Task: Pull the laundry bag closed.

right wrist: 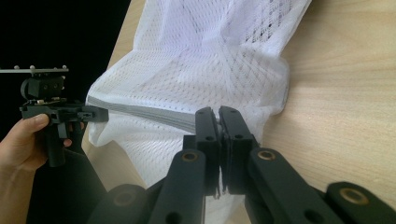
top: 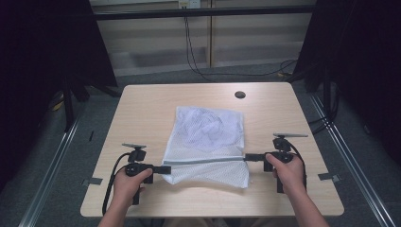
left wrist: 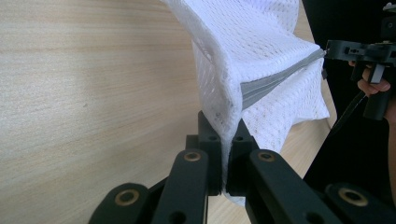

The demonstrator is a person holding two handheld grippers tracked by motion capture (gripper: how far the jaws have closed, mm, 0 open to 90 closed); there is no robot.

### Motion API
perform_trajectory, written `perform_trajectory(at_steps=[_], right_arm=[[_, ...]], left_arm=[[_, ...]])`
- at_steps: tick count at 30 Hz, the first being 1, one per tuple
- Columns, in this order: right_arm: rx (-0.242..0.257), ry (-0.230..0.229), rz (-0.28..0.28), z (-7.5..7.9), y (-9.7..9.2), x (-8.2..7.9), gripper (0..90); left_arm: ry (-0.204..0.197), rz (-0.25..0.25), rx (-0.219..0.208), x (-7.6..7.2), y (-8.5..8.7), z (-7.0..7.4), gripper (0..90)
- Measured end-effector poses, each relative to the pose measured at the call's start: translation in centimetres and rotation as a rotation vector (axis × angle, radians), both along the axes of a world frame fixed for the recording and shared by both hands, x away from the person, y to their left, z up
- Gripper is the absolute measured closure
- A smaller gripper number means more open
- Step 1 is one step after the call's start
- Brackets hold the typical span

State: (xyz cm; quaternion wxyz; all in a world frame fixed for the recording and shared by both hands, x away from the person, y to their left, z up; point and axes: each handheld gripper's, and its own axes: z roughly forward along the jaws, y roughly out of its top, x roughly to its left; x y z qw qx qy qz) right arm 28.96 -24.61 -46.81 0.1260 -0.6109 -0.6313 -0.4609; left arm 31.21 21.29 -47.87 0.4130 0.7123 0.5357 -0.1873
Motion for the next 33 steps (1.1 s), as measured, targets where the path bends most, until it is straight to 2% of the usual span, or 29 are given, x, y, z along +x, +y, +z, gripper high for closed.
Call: perform_trajectory(at_steps=[2,4,6,10,14,20,22,24,26,28,33], right_arm=[[-0.002,0.001,-0.003,0.0,0.01,-0.01,87.4],[0.001,0.009,-0.009,0.04,0.02,-0.03,87.4],[-0.021,0.001,-0.01,0.05,-0.09,-0.04,87.4],[-0.018,0.0,-0.01,0.06,-0.19,-0.05,87.4],[-0.021,-0.004,-0.008,0.04,-0.17,-0.08,87.4],[-0.036,-0.023,-0.01,0.07,-0.25,-0.06,87.2],[-0.048,-0.031,-0.007,0.07,-0.16,-0.09,87.1],[-0.067,-0.035,-0.009,0.12,-0.2,-0.18,87.1],[-0.068,-0.042,-0.009,0.09,-0.31,-0.26,87.0],[-0.078,-0.046,-0.011,0.07,-0.33,-0.29,86.5],[-0.059,-0.056,-0.03,0.19,-0.43,-0.28,82.7]], left_arm=[[-0.002,-0.011,0.003,0.04,0.02,-0.03,88.3],[-0.006,-0.005,0.012,0.02,-0.03,-0.02,88.3],[0.001,0.003,0.008,-0.01,-0.01,0.04,88.3],[-0.002,0.0,0.011,0.03,-0.03,-0.02,88.3],[-0.001,0.0,-0.001,-0.02,-0.06,0.04,88.3],[-0.021,-0.009,-0.019,-0.09,-0.19,0.2,86.5],[-0.018,-0.009,-0.027,-0.11,-0.23,0.3,83.5],[-0.036,-0.005,-0.026,-0.04,-0.05,0.41,79.2],[-0.031,-0.008,-0.033,-0.04,-0.08,0.57,75.4],[-0.046,-0.017,-0.027,-0.05,-0.15,0.56,70.6],[-0.058,-0.015,-0.004,0.02,0.09,0.48,57.4]])
